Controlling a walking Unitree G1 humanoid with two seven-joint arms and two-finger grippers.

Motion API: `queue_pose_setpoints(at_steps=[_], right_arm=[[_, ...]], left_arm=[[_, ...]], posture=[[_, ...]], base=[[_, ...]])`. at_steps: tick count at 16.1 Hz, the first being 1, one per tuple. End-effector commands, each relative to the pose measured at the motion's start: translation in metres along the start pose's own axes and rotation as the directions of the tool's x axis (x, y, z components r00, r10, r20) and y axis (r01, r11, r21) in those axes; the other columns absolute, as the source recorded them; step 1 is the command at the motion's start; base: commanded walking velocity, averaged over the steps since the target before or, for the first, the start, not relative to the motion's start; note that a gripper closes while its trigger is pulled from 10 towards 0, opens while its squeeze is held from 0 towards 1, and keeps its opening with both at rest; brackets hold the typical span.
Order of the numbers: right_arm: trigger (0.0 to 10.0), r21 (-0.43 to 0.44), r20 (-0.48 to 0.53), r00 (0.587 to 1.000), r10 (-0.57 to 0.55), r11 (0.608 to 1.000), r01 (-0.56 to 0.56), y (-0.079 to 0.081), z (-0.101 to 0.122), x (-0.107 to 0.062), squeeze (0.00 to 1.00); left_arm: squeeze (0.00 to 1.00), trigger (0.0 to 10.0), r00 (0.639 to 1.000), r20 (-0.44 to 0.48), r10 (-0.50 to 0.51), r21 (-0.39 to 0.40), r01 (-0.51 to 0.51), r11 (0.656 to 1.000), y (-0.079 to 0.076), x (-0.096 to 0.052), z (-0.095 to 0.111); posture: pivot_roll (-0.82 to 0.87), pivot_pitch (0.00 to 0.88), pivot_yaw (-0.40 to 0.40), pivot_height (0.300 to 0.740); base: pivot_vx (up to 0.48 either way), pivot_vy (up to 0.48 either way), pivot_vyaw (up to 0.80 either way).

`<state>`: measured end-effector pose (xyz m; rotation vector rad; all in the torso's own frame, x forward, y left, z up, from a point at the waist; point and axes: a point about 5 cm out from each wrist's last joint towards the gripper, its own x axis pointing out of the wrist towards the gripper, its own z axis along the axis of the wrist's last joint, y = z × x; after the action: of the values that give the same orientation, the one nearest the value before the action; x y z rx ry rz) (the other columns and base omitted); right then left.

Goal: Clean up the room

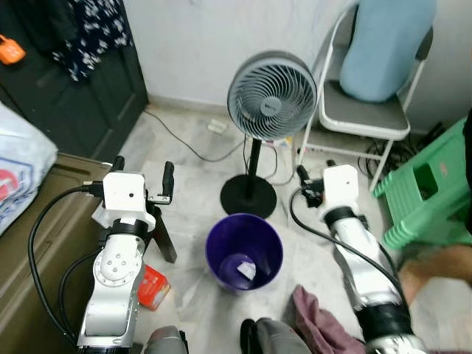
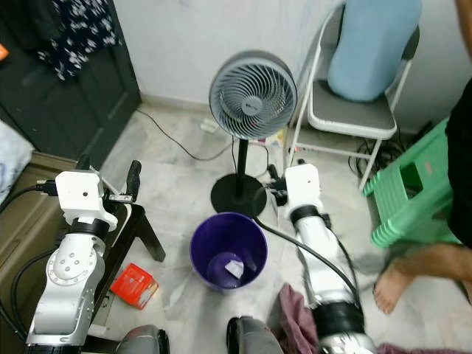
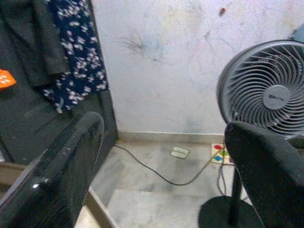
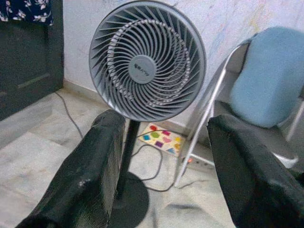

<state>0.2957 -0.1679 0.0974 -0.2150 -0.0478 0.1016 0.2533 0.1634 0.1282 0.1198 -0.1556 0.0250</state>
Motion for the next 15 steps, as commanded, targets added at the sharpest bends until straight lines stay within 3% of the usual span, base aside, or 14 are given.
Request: queue_pose_setpoints(at_steps=[1, 3, 7, 8, 9, 10, 12, 13, 15], right_arm=[[10.0, -0.005, -0.001, 1.000, -0.015, 1.000, 0.015, -0.006, 0.000, -0.004, 0.00], [10.0, -0.088, 0.022, 1.000, -0.008, 0.996, 0.010, -0.012, 0.003, -0.006, 0.00], [10.0, -0.074, 0.012, 0.999, -0.048, 0.996, 0.049, -0.011, 0.006, 0.002, 0.00], [10.0, -0.033, 0.005, 1.000, -0.008, 0.999, 0.008, 0.005, 0.006, 0.005, 0.00], [10.0, -0.033, 0.005, 1.000, -0.008, 0.999, 0.008, 0.005, 0.006, 0.005, 0.00], [10.0, -0.016, 0.012, 1.000, 0.027, 1.000, -0.027, 0.017, 0.009, 0.008, 0.00], [10.0, -0.013, 0.018, 0.999, 0.041, 0.999, -0.041, 0.022, 0.011, 0.010, 0.00], [10.0, 0.000, 0.029, 0.998, 0.061, 0.998, -0.061, 0.028, 0.017, 0.020, 0.00], [10.0, -0.010, 0.037, 0.998, 0.049, 0.999, -0.049, 0.028, 0.021, 0.028, 0.00]], left_arm=[[0.00, 10.0, 0.999, -0.007, 0.032, 0.022, -0.032, 0.999, 0.005, 0.001, -0.004], [0.00, 10.0, 0.991, -0.047, 0.123, 0.031, -0.121, 0.992, 0.017, 0.002, -0.014], [0.00, 10.0, 0.994, -0.046, 0.098, 0.034, -0.097, 0.995, 0.014, 0.003, -0.017], [0.00, 10.0, 0.994, -0.052, 0.100, 0.030, -0.098, 0.995, 0.014, 0.003, -0.019], [0.00, 10.0, 0.994, -0.052, 0.100, 0.030, -0.098, 0.995, 0.014, 0.003, -0.019], [0.00, 10.0, 0.995, -0.057, 0.085, 0.017, -0.084, 0.996, 0.012, 0.005, -0.023], [0.00, 10.0, 0.997, -0.053, 0.064, 0.007, -0.064, 0.998, 0.009, 0.006, -0.024], [0.00, 10.0, 0.999, -0.040, 0.029, -0.008, -0.029, 1.000, -0.002, 0.012, -0.022], [0.00, 10.0, 0.999, -0.035, 0.014, -0.014, -0.014, 1.000, -0.006, 0.013, -0.022]], posture=[[-0.02, 0.000, -0.025, 0.740], [-0.03, 0.000, -0.014, 0.740], [-0.02, 0.000, 0.000, 0.740], [-0.02, 0.000, 0.002, 0.740], [-0.02, 0.000, 0.002, 0.740], [-0.03, 0.000, 0.001, 0.740], [-0.03, 0.000, 0.002, 0.740], [-0.03, 0.000, -0.002, 0.740], [-0.03, 0.000, -0.001, 0.740]], base=[[0.000, 0.000, 0.00], [0.000, 0.000, 0.00], [0.000, 0.000, 0.00], [0.000, 0.000, 0.00], [0.000, 0.000, 0.00], [0.000, 0.000, 0.00], [0.000, 0.000, 0.00], [0.000, 0.000, 0.00], [0.000, 0.000, 0.00]])
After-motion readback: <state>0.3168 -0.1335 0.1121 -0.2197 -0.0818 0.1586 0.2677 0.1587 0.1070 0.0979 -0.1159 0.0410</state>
